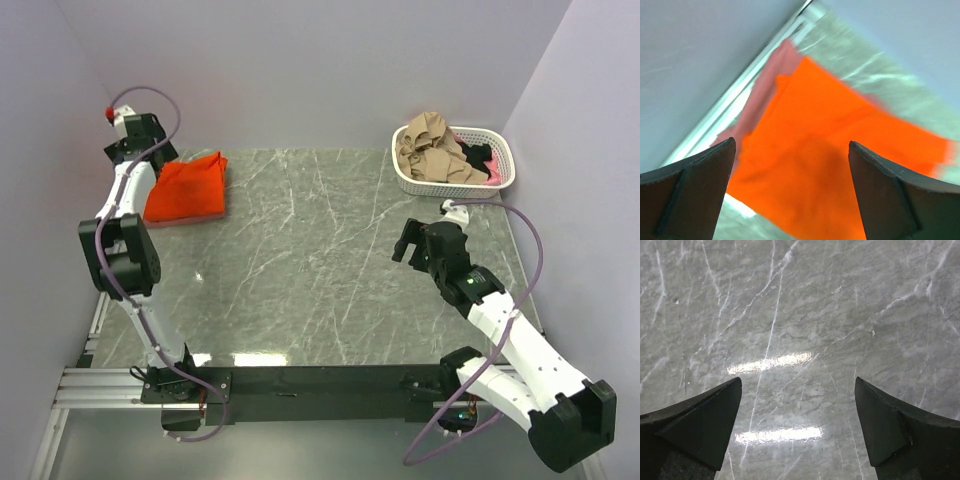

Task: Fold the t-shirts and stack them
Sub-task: Reset both grippers

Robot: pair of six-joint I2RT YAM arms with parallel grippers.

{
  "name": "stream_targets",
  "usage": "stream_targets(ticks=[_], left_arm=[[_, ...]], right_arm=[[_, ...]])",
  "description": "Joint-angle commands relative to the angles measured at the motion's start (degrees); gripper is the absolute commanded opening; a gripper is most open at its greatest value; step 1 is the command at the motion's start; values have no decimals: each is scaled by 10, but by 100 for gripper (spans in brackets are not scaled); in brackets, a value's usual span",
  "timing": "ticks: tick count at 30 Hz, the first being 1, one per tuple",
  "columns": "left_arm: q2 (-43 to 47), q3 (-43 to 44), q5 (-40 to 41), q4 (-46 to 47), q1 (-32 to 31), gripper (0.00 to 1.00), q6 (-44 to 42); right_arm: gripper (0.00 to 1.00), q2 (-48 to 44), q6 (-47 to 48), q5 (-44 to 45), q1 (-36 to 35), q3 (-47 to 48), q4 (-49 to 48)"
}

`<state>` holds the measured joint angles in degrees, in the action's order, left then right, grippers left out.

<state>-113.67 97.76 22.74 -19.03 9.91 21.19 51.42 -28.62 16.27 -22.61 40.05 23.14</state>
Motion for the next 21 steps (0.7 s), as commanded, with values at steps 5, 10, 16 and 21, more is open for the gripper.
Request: stream_targets(ticks=[5,10,16,21], left_arm=[[195,-48,-67,-28,-54,99,127],[342,-219,47,-22,-230,99,166],[500,-448,65,25,-377,99,250],[600,-529,22,-7,-408,99,295]], right_arm=[[100,-35,-13,-20,3,-2,-20],[100,-55,-25,-18,3,-6,-11],[100,-75,-27,-31,3,-20,-20],[100,-83,-37,-42,2,-48,-34]])
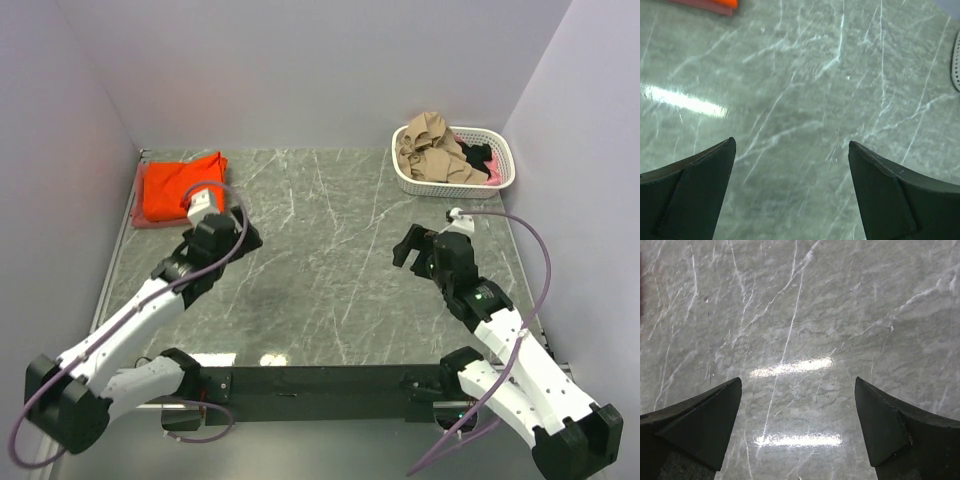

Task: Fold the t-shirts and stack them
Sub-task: Reset both grippers

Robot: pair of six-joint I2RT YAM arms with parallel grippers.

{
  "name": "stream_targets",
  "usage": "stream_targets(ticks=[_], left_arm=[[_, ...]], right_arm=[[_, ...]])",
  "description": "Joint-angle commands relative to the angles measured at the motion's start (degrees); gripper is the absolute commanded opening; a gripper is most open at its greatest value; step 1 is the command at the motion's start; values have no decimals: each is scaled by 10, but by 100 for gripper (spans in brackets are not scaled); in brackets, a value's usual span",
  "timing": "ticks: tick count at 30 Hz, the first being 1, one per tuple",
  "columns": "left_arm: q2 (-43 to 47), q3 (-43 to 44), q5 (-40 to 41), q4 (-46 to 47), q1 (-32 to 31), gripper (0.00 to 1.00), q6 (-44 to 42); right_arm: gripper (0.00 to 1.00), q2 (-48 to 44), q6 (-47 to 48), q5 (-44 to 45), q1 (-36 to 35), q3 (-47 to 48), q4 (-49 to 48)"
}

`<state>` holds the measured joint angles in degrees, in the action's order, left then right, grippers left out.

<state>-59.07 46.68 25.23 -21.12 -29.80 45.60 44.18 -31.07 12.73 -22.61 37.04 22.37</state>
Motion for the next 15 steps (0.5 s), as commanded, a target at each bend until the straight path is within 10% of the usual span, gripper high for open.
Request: stream_targets(ticks=[1,15], left_arm=[[95,-48,-3,8,-17,99,61],[277,-106,83,-88,-18,99,128]], right_arm=[[100,-11,-23,-9,3,-25,-38],[100,-38,-54,-24,2,-63,-79]])
